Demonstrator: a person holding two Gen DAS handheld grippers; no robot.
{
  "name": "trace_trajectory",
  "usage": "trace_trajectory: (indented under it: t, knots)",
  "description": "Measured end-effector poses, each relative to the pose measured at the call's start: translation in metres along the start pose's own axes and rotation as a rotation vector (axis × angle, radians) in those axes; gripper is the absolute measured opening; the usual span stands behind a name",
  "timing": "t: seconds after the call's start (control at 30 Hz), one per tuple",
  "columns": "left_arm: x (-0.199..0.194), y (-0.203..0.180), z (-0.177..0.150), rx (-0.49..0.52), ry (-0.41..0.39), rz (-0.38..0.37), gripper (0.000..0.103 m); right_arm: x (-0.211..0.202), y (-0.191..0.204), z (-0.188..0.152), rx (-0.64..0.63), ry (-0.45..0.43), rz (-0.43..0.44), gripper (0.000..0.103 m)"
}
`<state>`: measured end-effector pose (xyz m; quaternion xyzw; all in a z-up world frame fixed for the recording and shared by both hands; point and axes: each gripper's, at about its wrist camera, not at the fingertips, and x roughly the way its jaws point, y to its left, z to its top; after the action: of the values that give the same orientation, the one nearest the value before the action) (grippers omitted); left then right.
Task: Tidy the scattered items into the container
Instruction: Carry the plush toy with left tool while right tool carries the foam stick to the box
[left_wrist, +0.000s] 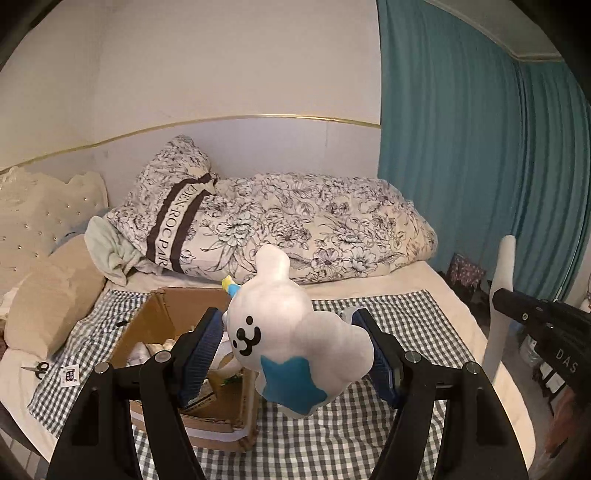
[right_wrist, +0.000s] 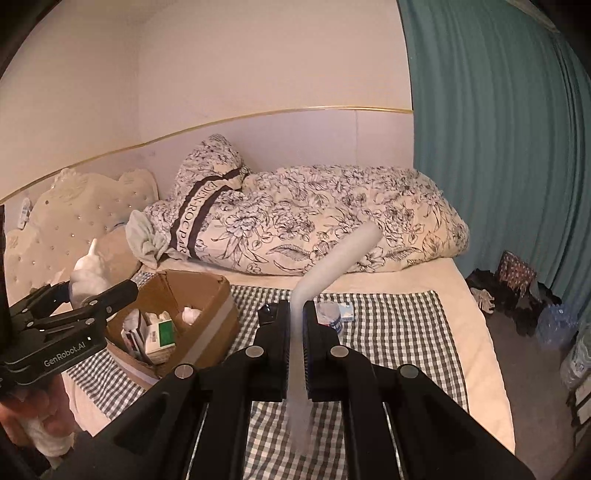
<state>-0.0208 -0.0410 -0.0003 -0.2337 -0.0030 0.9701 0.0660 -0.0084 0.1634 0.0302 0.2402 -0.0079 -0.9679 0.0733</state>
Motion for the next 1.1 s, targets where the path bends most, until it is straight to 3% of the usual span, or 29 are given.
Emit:
trace_trajectory:
  t: [1.1]
  knots:
    - [0.018, 0.123, 0.009, -0.045, 0.028, 0.154, 0.074, 0.066, 0.119, 0.039, -0.103, 0.012, 0.191, 0.006]
